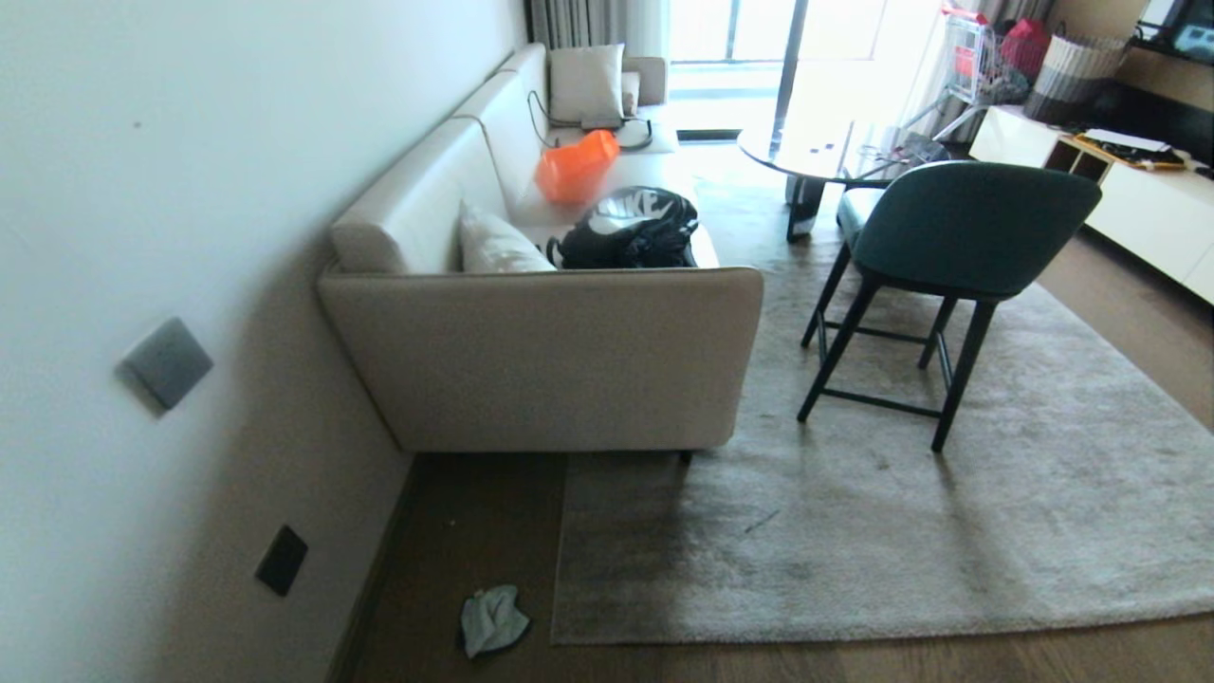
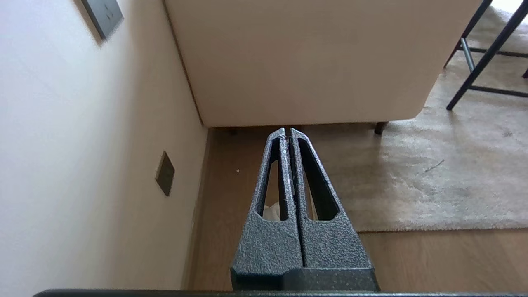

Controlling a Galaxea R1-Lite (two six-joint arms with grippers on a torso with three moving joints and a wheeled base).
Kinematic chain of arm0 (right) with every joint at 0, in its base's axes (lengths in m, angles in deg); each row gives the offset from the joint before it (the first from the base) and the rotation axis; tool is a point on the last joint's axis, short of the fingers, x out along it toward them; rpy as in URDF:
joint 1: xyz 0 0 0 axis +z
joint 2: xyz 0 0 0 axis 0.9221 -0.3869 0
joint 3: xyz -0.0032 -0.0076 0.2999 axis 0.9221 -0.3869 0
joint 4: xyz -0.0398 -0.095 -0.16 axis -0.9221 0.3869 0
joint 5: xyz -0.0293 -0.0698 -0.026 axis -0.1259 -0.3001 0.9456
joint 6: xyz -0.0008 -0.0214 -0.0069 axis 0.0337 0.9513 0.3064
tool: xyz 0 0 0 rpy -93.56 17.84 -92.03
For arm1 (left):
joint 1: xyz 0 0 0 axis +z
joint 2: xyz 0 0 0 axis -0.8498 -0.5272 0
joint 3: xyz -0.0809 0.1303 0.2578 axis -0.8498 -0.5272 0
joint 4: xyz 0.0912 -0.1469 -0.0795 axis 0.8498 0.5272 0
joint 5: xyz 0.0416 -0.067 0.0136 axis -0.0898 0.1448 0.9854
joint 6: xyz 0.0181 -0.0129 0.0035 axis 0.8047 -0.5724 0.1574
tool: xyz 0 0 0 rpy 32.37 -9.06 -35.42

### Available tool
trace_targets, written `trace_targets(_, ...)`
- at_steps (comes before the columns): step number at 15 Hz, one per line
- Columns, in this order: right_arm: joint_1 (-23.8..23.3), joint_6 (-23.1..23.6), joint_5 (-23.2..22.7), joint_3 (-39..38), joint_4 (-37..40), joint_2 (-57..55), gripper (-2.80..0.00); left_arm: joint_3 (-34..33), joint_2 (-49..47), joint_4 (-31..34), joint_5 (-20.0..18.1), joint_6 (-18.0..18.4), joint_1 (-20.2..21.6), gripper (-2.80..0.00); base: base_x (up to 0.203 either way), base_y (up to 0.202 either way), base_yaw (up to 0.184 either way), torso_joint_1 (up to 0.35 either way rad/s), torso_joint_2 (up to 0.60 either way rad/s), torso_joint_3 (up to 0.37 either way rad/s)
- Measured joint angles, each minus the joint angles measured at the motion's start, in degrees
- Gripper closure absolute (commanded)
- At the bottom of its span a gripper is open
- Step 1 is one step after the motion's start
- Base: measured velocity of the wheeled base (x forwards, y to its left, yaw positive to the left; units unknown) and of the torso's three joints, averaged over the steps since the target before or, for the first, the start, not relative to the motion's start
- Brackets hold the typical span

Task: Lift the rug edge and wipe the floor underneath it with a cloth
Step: Pick up the rag

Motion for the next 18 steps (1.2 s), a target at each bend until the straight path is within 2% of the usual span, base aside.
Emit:
trace_targets(5, 0.0, 0.0, 0.0, 0.0, 0.0, 0.0, 0.00, 0.0, 0.0, 0.0, 0.0, 0.0, 0.0, 0.00, 0.000, 0.000, 0.000, -0.092, 0.48, 0.384)
trace_targets(13, 0.0, -0.2, 0.0, 0.0, 0.0, 0.0, 0.00, 0.0, 0.0, 0.0, 0.0, 0.0, 0.0, 0.00, 0.000, 0.000, 0.000, -0.009, 0.42, 0.419)
trace_targets(18, 0.0, -0.2, 0.0, 0.0, 0.0, 0.0, 0.00, 0.0, 0.0, 0.0, 0.0, 0.0, 0.0, 0.00, 0.000, 0.000, 0.000, 0.000, 0.01, 0.022)
